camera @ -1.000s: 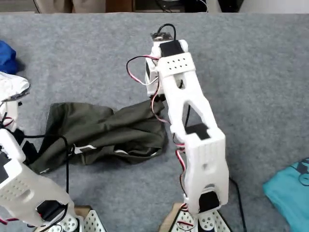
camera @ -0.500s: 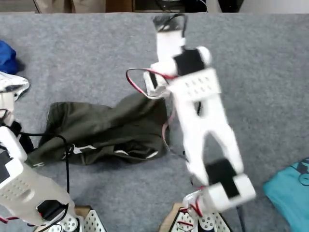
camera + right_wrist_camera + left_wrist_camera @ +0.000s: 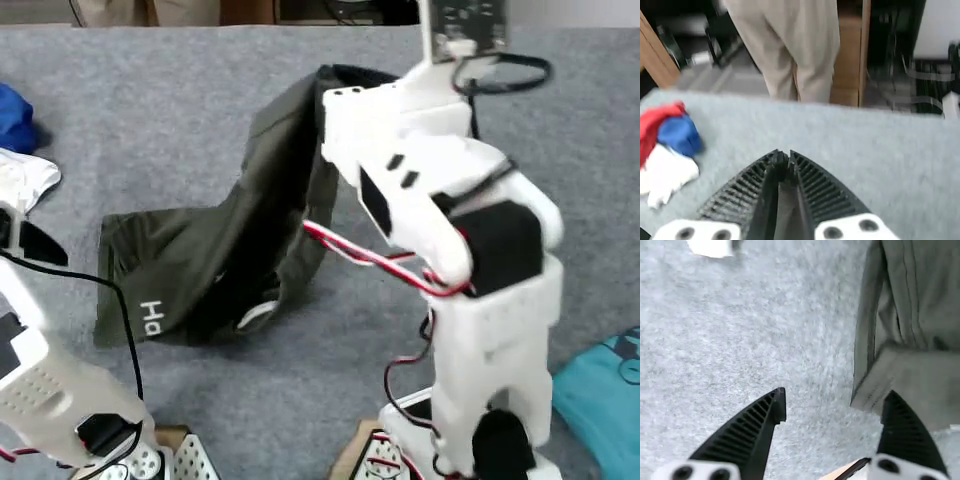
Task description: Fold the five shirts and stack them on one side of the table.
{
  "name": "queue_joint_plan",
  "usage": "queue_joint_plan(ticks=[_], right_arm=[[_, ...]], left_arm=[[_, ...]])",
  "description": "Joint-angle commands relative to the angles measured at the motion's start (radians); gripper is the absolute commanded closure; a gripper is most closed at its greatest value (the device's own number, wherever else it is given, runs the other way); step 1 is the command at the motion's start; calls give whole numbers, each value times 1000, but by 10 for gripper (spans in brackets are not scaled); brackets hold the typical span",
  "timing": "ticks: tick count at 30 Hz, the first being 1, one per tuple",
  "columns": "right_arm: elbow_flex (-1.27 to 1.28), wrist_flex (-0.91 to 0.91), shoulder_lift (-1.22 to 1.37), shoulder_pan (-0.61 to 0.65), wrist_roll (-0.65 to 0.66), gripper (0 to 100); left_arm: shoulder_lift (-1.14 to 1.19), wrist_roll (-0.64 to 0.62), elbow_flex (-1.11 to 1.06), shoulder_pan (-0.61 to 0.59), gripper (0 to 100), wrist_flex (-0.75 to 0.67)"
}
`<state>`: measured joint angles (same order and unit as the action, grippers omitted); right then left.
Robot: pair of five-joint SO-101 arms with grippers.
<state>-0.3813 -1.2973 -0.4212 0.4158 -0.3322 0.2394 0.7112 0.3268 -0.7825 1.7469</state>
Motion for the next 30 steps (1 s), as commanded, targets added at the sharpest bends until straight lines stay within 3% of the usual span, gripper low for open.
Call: queue_joint_plan(ticks=[1,7,13,22,30], right_arm=[[-21,57,-64,5,-5,994],[47,-44,-77,5,-2,994],[156,-124,-77,5,-2,994],[298,-129,-96,-76,-2,994],[555,-57,-232,-104,-2,994]], left_arm=[[-51,-89,64,37,667,14],[-47,-233,-17,175,671,14],[41,-262,-17,333,671,9],[317,-307,83,374,671,11],[348,-305,14,405,672,12]])
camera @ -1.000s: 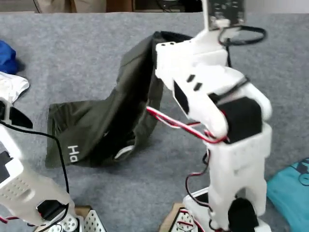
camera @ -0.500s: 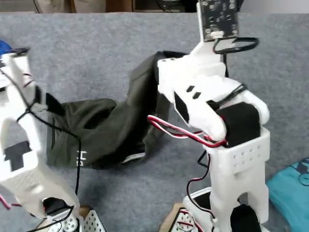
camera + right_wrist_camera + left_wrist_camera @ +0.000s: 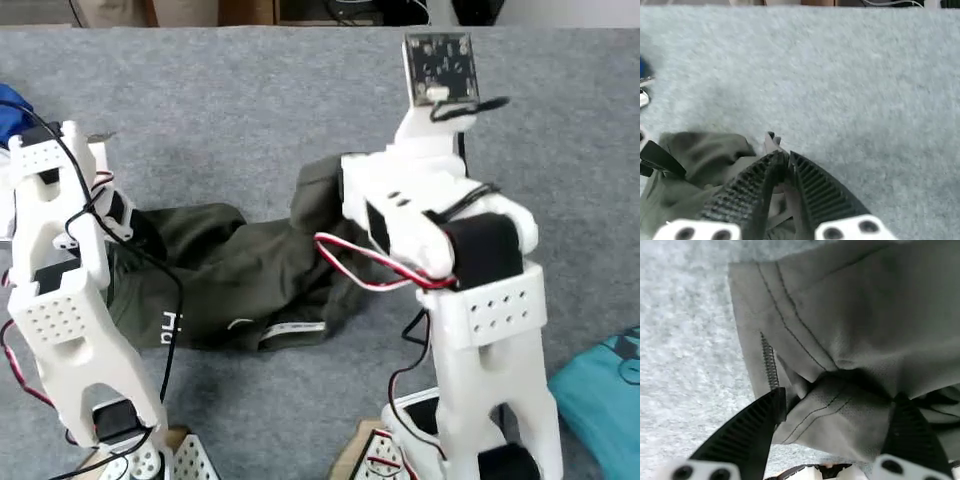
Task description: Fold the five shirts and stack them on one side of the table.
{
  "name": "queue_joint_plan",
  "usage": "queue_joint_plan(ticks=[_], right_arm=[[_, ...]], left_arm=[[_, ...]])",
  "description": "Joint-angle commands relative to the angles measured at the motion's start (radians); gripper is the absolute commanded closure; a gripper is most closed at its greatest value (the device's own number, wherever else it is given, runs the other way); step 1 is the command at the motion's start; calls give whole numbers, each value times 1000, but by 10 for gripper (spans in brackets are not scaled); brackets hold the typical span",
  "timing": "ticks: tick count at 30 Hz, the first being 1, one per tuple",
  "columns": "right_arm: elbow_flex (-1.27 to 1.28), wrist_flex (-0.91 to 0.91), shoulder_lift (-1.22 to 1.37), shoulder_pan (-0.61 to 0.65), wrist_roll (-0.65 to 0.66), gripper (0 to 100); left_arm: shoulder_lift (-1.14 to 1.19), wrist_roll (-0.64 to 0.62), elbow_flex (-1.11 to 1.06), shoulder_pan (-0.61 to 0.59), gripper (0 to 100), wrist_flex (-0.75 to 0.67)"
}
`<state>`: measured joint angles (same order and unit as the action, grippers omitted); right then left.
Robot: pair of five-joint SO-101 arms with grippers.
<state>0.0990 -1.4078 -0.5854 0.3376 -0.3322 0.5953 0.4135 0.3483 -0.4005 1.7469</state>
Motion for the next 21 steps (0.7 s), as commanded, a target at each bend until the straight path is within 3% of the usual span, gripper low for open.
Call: queue_joint_plan(ticks=[1,5,13,21], right_arm=[[114,84,-90,-35,-2,994],[269,206,-185,-51,-2,994],[476,330,-325,-50,-3,994],[510,330,-346,-51,-6,994]], left_arm=[[-7,-11,-18,32,672,12],[-4,-12,-60,80,695,12],[-4,-12,-54,124,983,11],[-15,-78,63,106,981,12]])
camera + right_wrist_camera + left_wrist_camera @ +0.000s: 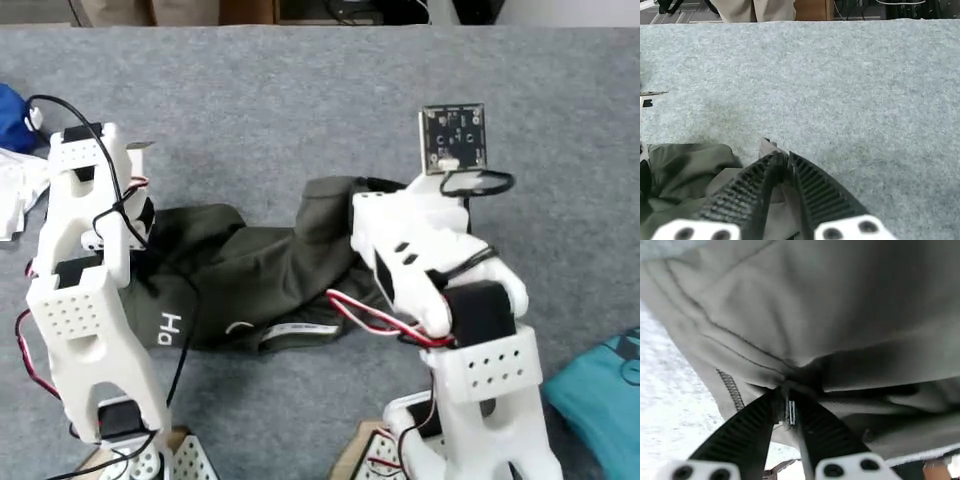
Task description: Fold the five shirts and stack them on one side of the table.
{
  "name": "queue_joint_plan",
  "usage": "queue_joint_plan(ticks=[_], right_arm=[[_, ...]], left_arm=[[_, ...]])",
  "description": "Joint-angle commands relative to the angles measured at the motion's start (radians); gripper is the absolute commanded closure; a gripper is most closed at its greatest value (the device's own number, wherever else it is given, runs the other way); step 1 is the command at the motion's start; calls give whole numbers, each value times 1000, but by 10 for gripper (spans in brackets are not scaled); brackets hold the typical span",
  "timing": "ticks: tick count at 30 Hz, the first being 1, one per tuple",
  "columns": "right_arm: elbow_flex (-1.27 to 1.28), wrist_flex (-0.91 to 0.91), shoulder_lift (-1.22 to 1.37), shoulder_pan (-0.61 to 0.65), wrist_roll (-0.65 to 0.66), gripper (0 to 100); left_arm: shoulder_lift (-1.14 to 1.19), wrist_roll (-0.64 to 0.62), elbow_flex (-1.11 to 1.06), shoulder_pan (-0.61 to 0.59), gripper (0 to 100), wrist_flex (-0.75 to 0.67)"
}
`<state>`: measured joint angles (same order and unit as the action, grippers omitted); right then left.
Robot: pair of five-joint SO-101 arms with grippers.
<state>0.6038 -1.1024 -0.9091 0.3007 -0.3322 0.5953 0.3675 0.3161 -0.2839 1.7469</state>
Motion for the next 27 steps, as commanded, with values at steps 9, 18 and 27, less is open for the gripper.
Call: queue_joint_plan(ticks=[9,18,27], right_arm=[[113,25,-25,-15,-9,994],[326,169,-25,-10,-11,994],[492,224,-25,-13,-6,994]], left_arm=[[-15,-176,443,-89,981,12],[-168,-387,628,-149,981,12],[-441,-353,261,-196,981,12]])
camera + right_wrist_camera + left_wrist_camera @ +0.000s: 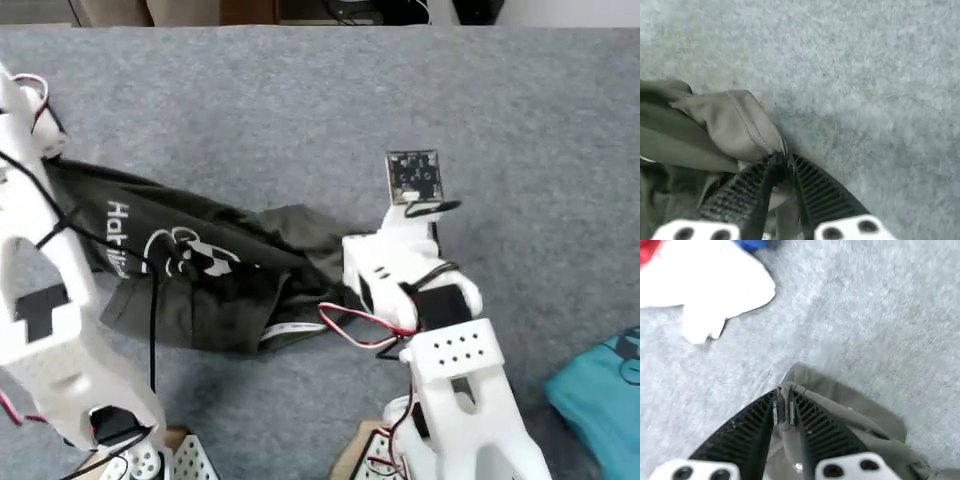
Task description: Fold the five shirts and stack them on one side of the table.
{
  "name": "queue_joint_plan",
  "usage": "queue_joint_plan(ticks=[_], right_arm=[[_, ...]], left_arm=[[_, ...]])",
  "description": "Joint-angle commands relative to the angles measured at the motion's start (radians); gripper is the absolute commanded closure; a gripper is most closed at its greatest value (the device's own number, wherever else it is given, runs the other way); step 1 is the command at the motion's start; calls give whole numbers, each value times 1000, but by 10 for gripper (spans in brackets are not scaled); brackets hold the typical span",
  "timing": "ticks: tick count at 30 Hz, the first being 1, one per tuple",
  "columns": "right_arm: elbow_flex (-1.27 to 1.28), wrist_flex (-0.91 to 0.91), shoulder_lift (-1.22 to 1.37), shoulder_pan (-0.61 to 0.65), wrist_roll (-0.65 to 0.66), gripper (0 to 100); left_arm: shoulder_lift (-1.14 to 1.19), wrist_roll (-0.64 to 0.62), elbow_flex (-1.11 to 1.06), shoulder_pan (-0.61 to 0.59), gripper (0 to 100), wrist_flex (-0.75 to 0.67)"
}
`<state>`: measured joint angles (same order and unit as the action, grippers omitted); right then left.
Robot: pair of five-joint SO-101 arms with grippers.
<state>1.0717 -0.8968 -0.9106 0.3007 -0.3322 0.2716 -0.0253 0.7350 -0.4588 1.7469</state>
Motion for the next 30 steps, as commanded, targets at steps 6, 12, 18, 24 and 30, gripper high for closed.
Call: queue_joint_plan(ticks=[6,12,18,24,30], right_arm=[[70,18,-25,-13,-5,994],[79,12,-25,-16,-3,994],[77,17,-25,-16,-5,994],[77,17,-24,-16,-3,994],[77,18,-24,-18,-2,994]], left_arm=[[-254,199,-637,-18,981,12],[-266,359,-976,-14,981,12],[-266,497,-1119,-21,981,12],[-268,532,-1108,-21,979,12],[-268,531,-1007,-94,860,12]])
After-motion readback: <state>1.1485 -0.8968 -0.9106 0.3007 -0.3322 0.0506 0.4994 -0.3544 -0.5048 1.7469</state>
